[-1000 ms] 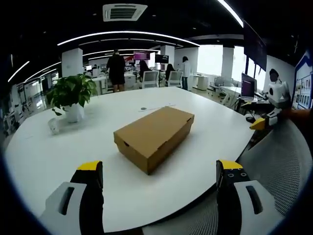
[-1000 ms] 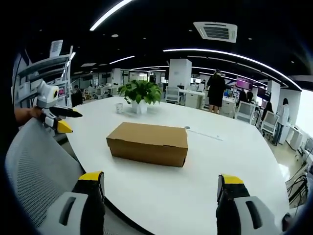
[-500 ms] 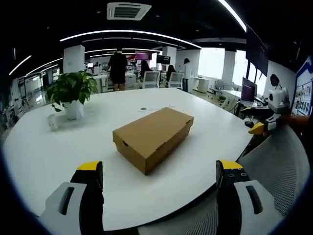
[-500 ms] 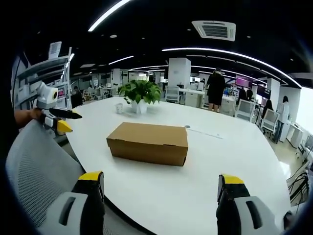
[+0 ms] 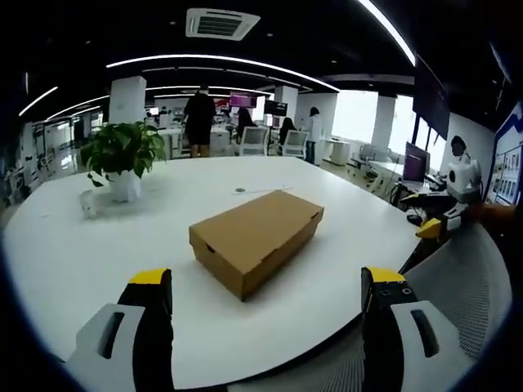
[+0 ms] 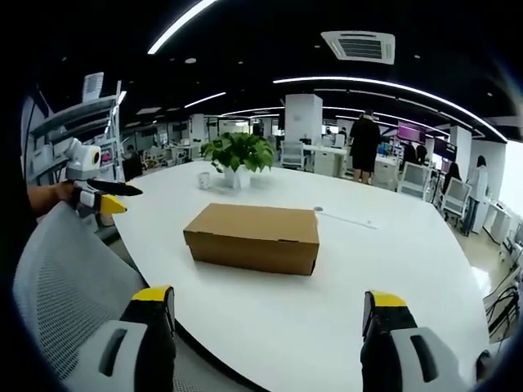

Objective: Operate the shoe box by opening the lid, removing the specified soft item, and placing it in the target area until the item is outside and the box remains undamaged.

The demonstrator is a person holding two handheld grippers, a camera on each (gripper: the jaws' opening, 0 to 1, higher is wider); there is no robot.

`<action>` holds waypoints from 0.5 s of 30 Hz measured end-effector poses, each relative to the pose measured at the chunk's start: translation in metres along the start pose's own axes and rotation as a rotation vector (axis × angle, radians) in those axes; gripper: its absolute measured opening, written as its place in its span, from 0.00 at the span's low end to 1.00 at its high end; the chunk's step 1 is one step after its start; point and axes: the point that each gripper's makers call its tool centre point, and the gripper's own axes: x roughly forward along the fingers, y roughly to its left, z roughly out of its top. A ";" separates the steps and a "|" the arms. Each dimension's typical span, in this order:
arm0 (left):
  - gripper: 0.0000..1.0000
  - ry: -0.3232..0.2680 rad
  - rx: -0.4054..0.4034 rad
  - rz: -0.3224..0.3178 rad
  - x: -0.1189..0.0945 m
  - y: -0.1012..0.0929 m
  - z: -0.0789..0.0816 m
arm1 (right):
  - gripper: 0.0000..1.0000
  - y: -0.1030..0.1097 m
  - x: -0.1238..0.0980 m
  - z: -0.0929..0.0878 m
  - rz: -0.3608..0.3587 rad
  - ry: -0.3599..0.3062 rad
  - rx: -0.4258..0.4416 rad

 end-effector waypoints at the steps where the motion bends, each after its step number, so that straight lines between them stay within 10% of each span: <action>1: 1.00 0.002 0.003 0.001 0.000 0.001 0.000 | 0.96 0.000 0.000 0.001 0.001 -0.001 -0.001; 15: 0.98 0.031 0.018 -0.013 0.005 0.005 0.002 | 0.96 -0.005 0.002 0.004 0.016 0.022 -0.033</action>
